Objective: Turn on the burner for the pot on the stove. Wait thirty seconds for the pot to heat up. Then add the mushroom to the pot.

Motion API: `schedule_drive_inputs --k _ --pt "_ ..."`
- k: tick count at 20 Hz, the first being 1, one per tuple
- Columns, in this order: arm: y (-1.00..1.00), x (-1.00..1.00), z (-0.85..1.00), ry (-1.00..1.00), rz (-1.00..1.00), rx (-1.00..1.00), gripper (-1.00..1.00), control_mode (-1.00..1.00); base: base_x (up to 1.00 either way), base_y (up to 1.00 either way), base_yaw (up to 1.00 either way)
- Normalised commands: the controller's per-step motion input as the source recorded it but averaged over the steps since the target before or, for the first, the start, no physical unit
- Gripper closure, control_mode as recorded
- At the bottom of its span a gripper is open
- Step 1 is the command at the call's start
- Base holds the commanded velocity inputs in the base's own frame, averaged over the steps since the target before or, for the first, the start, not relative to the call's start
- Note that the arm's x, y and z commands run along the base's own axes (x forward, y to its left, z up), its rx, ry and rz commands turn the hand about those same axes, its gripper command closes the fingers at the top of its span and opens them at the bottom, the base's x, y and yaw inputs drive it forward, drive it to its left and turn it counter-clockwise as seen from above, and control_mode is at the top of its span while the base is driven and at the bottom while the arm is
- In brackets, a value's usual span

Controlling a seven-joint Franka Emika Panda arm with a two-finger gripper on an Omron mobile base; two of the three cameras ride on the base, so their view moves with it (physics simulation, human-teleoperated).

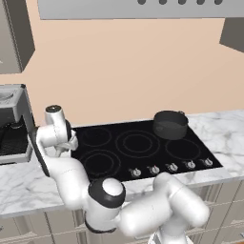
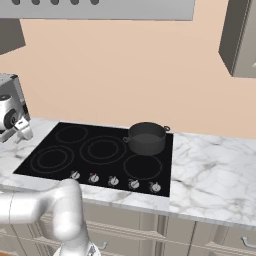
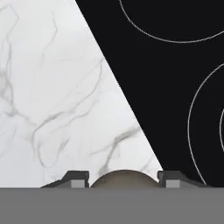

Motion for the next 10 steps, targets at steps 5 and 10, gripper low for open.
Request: schedule_drive_inputs --k 5,10 --pt "-0.99 0.00 0.98 -0.37 0.00 -0.03 1.00 -1.00 0.00 0.00 0.00" --pt "-1.00 -0.25 0.34 -0.14 -0.07 0.03 1.00 -1.00 0.00 0.00 0.00"
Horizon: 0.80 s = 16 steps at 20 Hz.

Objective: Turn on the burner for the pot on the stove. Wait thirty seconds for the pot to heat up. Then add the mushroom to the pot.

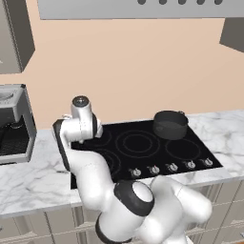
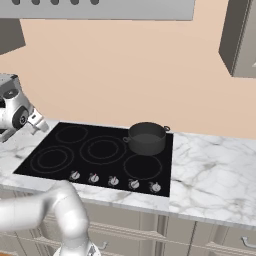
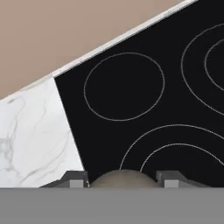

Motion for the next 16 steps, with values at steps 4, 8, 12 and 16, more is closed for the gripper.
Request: schedule_drive_inputs --k 4,8,12,16 --pt "-0.93 -0.01 0.01 0.00 -0.12 -0.01 1.00 -1.00 0.00 0.00 0.00" --pt "-0.96 0.00 0.62 -0.02 -0.10 -0.05 1.00 -1.00 0.00 0.00 0.00" --pt "-0.79 0.00 0.93 -0.03 -0.11 0.00 1.00 -1.00 0.00 0.00 0.00" --pt "-0.84 0.00 0.90 -0.01 -0.12 0.00 1.00 -1.00 0.00 0.00 0.00"
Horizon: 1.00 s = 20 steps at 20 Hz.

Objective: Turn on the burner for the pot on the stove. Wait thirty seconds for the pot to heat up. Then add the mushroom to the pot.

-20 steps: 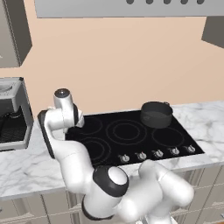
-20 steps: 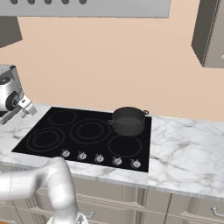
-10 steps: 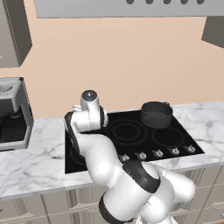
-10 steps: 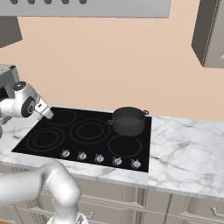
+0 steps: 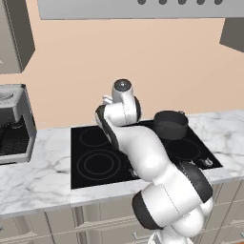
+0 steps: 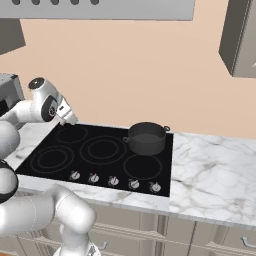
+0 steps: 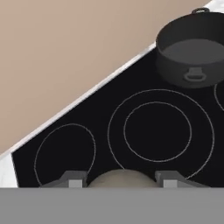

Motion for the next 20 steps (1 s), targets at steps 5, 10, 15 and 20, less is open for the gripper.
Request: schedule_drive_inputs --k 5,10,15,20 --pt "-0.88 0.00 0.42 0.01 -0.13 0.00 1.00 -1.00 0.00 0.00 0.00" --pt "-0.83 0.01 0.00 0.04 -0.17 0.00 1.00 -1.00 0.00 0.00 0.00" --pt "-0.81 0.03 -0.02 0.00 -0.12 0.00 1.00 -1.00 0.00 0.00 0.00" --pt "-0.87 0.00 0.00 0.02 -0.09 0.02 1.00 -1.00 0.00 0.00 0.00"
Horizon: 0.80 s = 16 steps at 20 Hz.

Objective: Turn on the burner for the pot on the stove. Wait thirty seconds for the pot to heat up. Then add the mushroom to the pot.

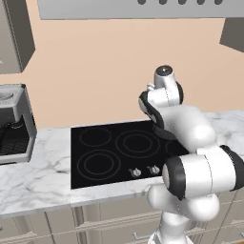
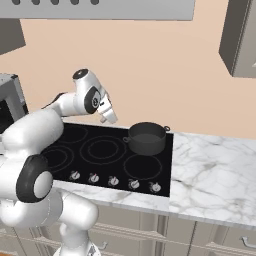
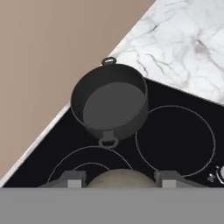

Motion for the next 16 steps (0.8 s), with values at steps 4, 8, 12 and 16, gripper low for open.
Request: schedule_drive_inputs --k 4,8,12,16 --pt "-0.74 0.00 0.00 0.00 -0.08 0.02 1.00 -1.00 0.00 0.00 0.00" --pt "-0.37 0.03 -0.08 -0.02 -0.05 0.00 1.00 -1.00 0.00 0.00 0.00" --pt "-0.20 0.06 -0.25 -0.04 -0.03 0.00 1.00 -1.00 0.00 0.00 0.00" --pt "-0.09 0.05 -0.24 0.00 -0.02 0.03 1.00 -1.00 0.00 0.00 0.00"
